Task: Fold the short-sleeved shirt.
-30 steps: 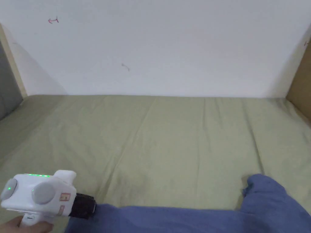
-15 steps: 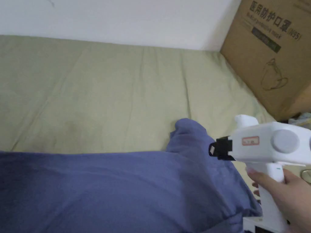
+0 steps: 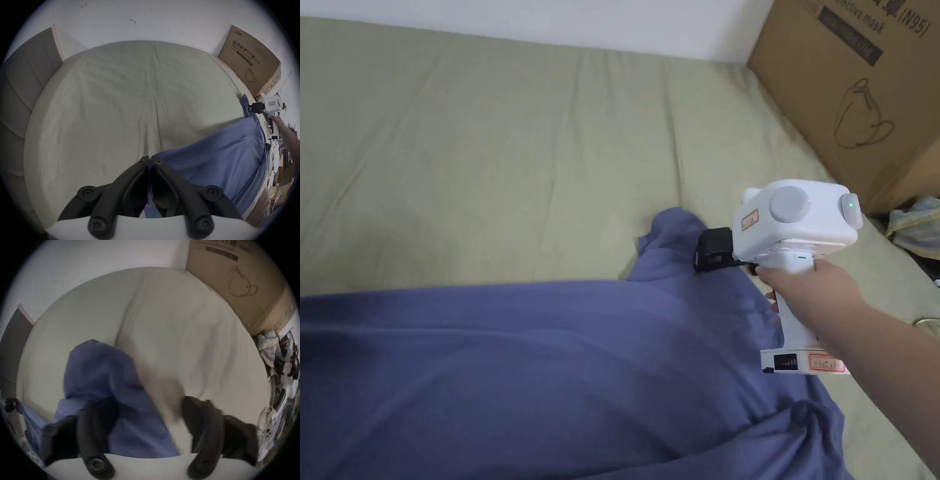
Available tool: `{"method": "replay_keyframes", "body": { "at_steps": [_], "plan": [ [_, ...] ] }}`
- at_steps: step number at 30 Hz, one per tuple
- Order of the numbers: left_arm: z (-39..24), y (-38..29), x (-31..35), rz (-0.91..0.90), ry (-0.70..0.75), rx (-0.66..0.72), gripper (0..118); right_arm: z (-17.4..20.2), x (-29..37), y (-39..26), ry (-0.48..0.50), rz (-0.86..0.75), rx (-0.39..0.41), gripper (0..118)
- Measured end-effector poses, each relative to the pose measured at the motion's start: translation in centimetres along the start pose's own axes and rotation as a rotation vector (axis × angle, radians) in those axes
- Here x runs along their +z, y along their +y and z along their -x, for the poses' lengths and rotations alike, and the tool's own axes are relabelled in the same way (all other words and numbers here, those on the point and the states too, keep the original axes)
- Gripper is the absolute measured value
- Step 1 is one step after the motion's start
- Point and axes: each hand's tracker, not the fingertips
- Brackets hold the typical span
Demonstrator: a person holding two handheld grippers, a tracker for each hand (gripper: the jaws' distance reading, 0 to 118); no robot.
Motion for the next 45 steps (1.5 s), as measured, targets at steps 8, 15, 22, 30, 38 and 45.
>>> {"method": "replay_keyframes", "body": {
  "at_steps": [8,15,22,30,38,45],
  "plan": [
    [0.6,-0.4,1.5,-0.020,-0.038,0.066,2,-1.1,6.0,-1.6,0.110,-0.083,-0.015,2],
    [-0.1,-2.2,8.4,-0.082,-0.066,0.044,2,-5.3,16.8,-6.8,0.200,-0.152,-0.077,1],
    [-0.9,-8.0,14.5,-0.075,-0.104,0.017,2,-8.7,23.4,-16.8,0.277,-0.136,-0.150,1],
    [-1.9,-18.1,11.9,0.109,-0.098,0.026,2,-9.4,18.3,-27.2,0.270,0.017,-0.179,2],
    [-2.7,-21.1,10.7,0.074,-0.063,0.076,45,-7.9,16.2,-29.1,0.112,-0.004,-0.130,48],
    [-5.9,-19.4,15.8,-0.150,0.004,0.053,116,-2.9,21.9,-27.4,0.010,-0.184,-0.043,105]
  ]
}}
